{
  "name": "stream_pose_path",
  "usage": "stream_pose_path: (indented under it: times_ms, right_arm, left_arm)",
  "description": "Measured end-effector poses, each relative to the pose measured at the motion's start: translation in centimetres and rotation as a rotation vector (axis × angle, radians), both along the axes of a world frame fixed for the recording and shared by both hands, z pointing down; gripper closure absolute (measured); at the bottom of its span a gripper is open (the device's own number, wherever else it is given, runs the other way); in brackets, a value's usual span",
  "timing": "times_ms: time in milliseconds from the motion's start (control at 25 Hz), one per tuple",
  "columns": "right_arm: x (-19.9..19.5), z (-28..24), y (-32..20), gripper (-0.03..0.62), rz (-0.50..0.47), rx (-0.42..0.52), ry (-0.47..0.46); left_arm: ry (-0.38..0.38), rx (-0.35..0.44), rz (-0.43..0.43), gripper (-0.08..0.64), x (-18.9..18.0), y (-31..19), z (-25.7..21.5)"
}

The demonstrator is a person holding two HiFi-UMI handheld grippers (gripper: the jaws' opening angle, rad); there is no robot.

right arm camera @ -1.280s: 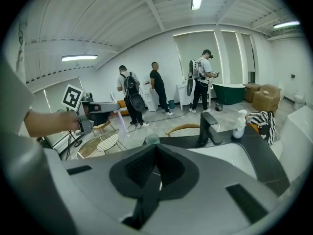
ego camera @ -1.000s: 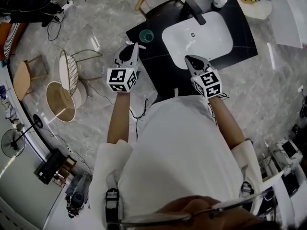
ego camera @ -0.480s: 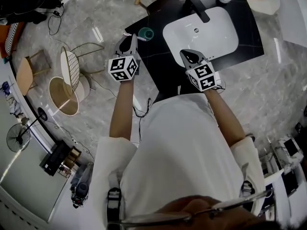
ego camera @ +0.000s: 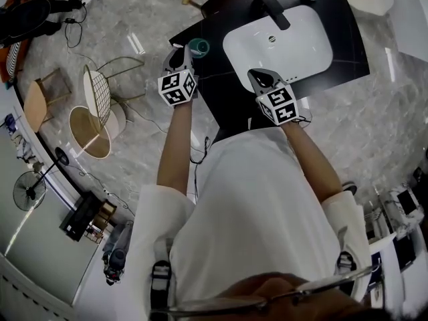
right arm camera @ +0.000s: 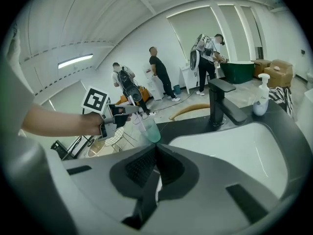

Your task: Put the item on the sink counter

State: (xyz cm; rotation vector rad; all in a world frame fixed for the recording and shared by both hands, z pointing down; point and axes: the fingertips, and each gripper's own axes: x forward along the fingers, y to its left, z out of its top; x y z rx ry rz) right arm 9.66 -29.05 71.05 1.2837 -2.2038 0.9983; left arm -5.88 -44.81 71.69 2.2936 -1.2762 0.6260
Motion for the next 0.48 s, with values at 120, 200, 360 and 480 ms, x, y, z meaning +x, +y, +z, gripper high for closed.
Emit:
stream_pose_path:
  times_ms: [120,200,360,480]
  right_arm:
    - [0.0,1.3,-0.3,0.586,-0.005,-0.019,0.001]
    - [-0.2,1.7,-0.5,0.586,-0.015,-0.027,0.000]
    - [-0.4,2.0,-0.7,0.586,-0.037,-0.034,-0.003]
    - [-0.3,2.3,-0.7,0.586,-0.043,-0.040,-0.004]
  left_arm:
    - [-0.021,-0.021,-0.007,0.531,0.2,0.3,1.3]
    - [-0.035,-0.032,-0.005,0.531,0.4,0.4,1.9]
    - [-0.048,-0.056,-0.003,0.531,0.5,0.4,2.9]
    - [-0.055,-0.076,-0.006,0.529,0.5,0.6,3.6]
